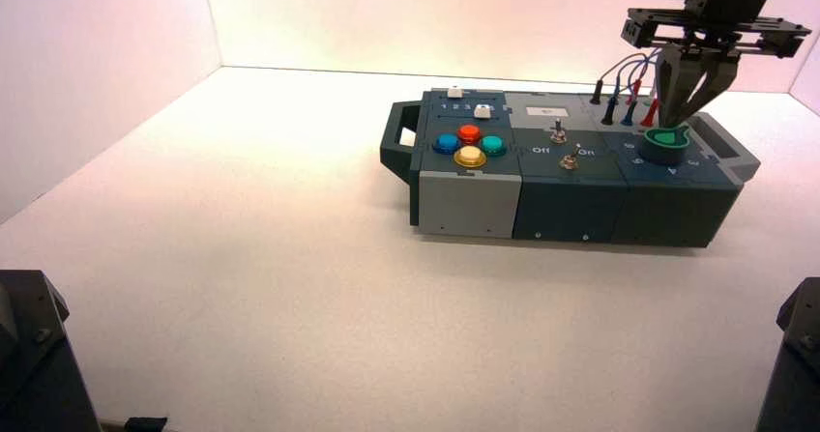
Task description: Turn the knob to position 3.
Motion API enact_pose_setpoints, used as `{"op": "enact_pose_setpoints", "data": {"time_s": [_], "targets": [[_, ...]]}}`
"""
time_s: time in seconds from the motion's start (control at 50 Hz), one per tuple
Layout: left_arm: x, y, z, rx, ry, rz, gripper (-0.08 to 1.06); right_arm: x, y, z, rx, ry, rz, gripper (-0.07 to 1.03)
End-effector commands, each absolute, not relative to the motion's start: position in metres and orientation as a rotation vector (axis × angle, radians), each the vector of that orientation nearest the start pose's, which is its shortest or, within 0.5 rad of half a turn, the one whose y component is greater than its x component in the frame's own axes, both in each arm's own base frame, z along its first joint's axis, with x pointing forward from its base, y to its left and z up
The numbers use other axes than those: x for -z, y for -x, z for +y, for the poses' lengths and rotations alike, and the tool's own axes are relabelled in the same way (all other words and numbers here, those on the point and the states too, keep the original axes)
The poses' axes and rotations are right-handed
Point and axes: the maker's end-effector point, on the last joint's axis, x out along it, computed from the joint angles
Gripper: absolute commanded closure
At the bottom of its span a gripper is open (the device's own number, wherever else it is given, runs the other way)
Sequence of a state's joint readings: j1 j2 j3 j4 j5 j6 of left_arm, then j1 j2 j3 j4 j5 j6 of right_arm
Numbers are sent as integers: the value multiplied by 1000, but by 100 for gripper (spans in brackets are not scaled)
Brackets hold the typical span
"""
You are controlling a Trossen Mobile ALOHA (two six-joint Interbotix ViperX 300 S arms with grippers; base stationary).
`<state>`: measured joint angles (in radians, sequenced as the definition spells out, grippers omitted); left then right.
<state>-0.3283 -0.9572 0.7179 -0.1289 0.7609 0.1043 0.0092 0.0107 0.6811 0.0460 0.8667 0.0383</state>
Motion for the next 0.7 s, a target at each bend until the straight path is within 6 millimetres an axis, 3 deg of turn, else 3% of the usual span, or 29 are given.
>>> {"op": "enact_pose_setpoints", "data": {"time_s": [0.02,0.7], "targets": [[-346,-218,-90,409,-75,482,101,-69,-299,7,24,-81,1523,99],[-349,-218,-90,412,-83,469,101,-77,-286,7,24,-80,1542,99]]}}
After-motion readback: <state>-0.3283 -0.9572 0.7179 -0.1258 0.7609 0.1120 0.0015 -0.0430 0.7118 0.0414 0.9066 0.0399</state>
